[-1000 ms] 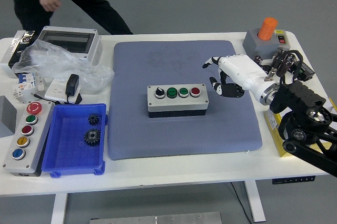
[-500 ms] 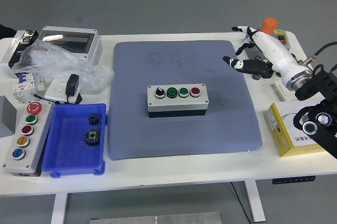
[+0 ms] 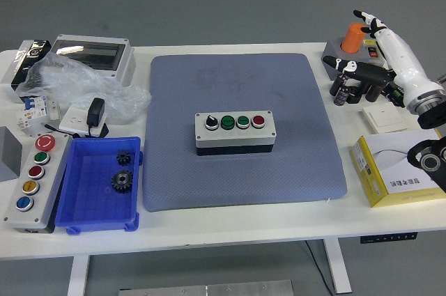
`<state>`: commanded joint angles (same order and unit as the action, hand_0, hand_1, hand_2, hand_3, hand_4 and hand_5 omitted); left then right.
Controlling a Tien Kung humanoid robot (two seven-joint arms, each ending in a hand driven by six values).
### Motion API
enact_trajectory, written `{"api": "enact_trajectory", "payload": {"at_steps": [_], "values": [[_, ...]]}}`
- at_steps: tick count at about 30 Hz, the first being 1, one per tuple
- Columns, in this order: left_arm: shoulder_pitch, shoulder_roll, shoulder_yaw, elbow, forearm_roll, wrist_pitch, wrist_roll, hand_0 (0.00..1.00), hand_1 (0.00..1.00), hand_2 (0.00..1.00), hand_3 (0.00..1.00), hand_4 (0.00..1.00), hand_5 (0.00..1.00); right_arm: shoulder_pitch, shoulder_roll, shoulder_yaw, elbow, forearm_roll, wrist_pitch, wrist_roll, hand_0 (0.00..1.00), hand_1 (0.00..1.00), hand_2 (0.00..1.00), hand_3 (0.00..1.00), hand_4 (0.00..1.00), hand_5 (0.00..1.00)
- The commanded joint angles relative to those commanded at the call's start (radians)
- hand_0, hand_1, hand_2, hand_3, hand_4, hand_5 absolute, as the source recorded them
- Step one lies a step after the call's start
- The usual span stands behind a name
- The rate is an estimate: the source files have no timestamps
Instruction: Pick up the button,place it on the desk,press the button,press the button
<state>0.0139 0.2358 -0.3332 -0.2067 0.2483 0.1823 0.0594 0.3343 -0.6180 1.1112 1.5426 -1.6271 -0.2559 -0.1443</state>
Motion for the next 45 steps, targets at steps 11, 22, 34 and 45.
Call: {"api": "enact_trajectory", "payload": {"at_steps": [11,22,34,45], "values": [[0.002,-0.004,-0.003,0.000,-0.004,-0.001,0.001,0.666,0.695,0.622,0.641,0.610,0.417,-0.046,0.009,0.067,-0.018,0.001,-0.019,0.005,0.922,0.917,0.968,0.998,0.998,0.709],[0.000,-0.006,0.000,0.001,-0.007,-0.001,0.000,0.666,0.695,0.621,0.644,0.620,0.409,-0.047,0.010,0.088,-0.018,-0.029,-0.038,-0.017,0.905,0.900,0.949,0.998,0.998,0.682],[0.002,-0.009,-0.005,0.001,-0.004,-0.002,0.000,0.666,0.695,0.623,0.647,0.624,0.410,-0.069,0.012,0.145,-0.017,-0.044,-0.042,-0.024,0.872,0.853,0.875,0.998,0.998,0.663],[0.000,-0.007,-0.007,0.001,-0.001,-0.001,0.000,0.666,0.694,0.621,0.647,0.629,0.404,-0.072,0.014,0.168,-0.012,-0.058,-0.043,-0.033,0.829,0.825,0.886,0.998,0.998,0.633]]}}
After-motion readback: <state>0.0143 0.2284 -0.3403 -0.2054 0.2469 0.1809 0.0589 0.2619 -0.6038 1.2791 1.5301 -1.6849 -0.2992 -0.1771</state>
